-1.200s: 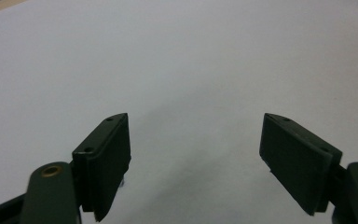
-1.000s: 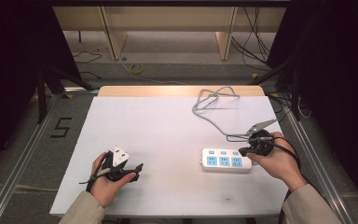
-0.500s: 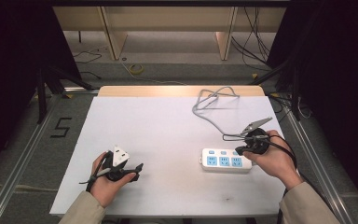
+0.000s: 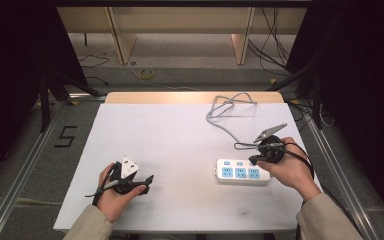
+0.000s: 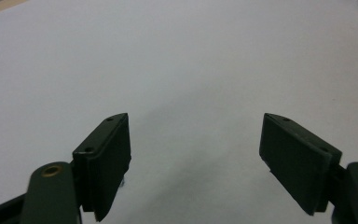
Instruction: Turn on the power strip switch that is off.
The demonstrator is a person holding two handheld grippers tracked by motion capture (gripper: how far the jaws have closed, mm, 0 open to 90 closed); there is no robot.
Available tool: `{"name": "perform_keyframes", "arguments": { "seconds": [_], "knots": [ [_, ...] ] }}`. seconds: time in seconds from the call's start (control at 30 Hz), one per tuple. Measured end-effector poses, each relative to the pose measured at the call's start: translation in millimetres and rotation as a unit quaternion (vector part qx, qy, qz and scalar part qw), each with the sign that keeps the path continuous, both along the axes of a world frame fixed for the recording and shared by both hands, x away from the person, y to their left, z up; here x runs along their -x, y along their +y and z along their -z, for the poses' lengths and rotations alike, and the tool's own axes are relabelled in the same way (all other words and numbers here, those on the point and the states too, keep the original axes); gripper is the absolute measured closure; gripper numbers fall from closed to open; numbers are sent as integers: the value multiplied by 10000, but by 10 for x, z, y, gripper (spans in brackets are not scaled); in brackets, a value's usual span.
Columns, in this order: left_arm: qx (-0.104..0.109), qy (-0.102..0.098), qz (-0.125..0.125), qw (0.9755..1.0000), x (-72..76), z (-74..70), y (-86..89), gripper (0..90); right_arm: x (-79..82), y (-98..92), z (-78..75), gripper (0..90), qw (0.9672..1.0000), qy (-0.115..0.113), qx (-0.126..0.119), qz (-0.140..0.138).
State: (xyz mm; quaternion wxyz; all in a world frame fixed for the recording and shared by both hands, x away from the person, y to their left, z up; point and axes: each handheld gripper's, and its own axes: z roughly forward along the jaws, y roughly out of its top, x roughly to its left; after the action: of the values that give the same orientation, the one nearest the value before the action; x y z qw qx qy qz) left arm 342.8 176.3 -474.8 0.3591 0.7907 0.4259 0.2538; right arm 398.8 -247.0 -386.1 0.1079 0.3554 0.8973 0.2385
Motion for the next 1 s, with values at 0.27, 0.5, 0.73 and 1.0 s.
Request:
{"name": "perform_keyframes", "arguments": {
  "seconds": [0.27, 0.5, 0.73, 1.0],
  "knots": [
    [7, 6, 7, 10000, 1, 1, -3, 248, -19, 46, -13, 900, 10000, 32, 31, -14],
    [-3, 2, 16, 10000, 1, 0, -4, 248, -37, 82, -15, 900, 10000, 33, 66, -53],
    [-2, -1, 14, 10000, 1, -1, -5, 248, -58, 131, -20, 900, 9999, 59, 87, -79],
    [-3, -1, 14, 10000, 0, 0, -6, 248, -85, 215, -26, 900, 9998, 75, 108, -130]
  ]
}}
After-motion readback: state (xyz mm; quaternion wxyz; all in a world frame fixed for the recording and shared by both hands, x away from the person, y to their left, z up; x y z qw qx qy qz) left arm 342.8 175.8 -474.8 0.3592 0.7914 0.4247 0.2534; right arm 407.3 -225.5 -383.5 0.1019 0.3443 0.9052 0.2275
